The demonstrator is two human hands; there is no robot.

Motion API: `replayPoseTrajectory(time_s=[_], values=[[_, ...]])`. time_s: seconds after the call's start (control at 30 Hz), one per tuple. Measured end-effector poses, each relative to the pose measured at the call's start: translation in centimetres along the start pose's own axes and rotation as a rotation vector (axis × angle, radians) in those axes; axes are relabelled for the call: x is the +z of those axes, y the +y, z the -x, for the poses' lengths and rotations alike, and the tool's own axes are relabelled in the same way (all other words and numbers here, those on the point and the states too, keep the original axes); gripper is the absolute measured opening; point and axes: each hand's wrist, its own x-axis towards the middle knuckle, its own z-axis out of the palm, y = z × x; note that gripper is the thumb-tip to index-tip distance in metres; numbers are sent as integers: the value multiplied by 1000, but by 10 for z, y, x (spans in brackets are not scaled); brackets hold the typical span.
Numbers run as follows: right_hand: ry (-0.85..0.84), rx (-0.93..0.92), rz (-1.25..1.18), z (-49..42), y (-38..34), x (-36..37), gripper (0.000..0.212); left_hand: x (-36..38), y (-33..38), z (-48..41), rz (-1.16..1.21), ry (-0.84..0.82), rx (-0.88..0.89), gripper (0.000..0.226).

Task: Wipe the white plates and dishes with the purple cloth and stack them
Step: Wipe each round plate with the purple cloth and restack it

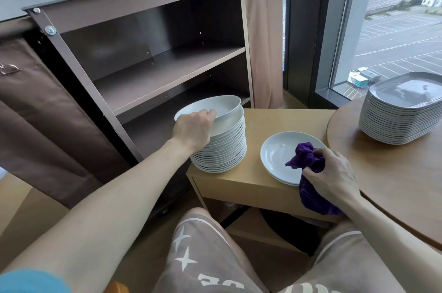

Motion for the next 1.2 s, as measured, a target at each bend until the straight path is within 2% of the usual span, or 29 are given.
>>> replayPoseTrajectory(time_s=[0.13, 0.23, 0.4, 0.47, 0.63, 0.77, 0.83, 0.9, 0.97, 1.03, 1.1, 1.2], values=[[-31, 4, 11, 1, 3, 4, 43, 6, 1, -3, 284, 15, -107, 27], [-37, 6, 22, 3, 5, 5, 43, 11, -1, -1, 449, -52, -166, 33], [-50, 19, 25, 2, 5, 5, 44, 27, -3, 8, 621, -143, -239, 40], [-55, 24, 28, 1, 7, 6, 43, 34, -1, 11, 621, -136, -251, 47], [-65, 45, 47, 0, 14, 9, 42, 44, 11, 12, 429, -18, -217, 52], [-99, 33, 88, -1, 19, 13, 42, 48, 24, 14, 400, 26, -273, 50], [-128, 31, 128, -4, 20, 15, 42, 45, 40, 21, 445, 186, -204, 42], [-164, 42, 177, -8, 19, 17, 38, 41, 67, 28, 532, 285, -35, 38], [-202, 59, 228, -10, 19, 18, 35, 42, 97, 33, 668, 167, 127, 40], [-231, 58, 298, -12, 17, 19, 34, 49, 122, 34, 778, -67, 191, 55], [-265, 35, 368, -14, 14, 19, 35, 62, 138, 30, 811, -267, 157, 83], [-355, -10, 457, -22, 7, 17, 31, 86, 149, 18, 848, -532, 16, 126]])
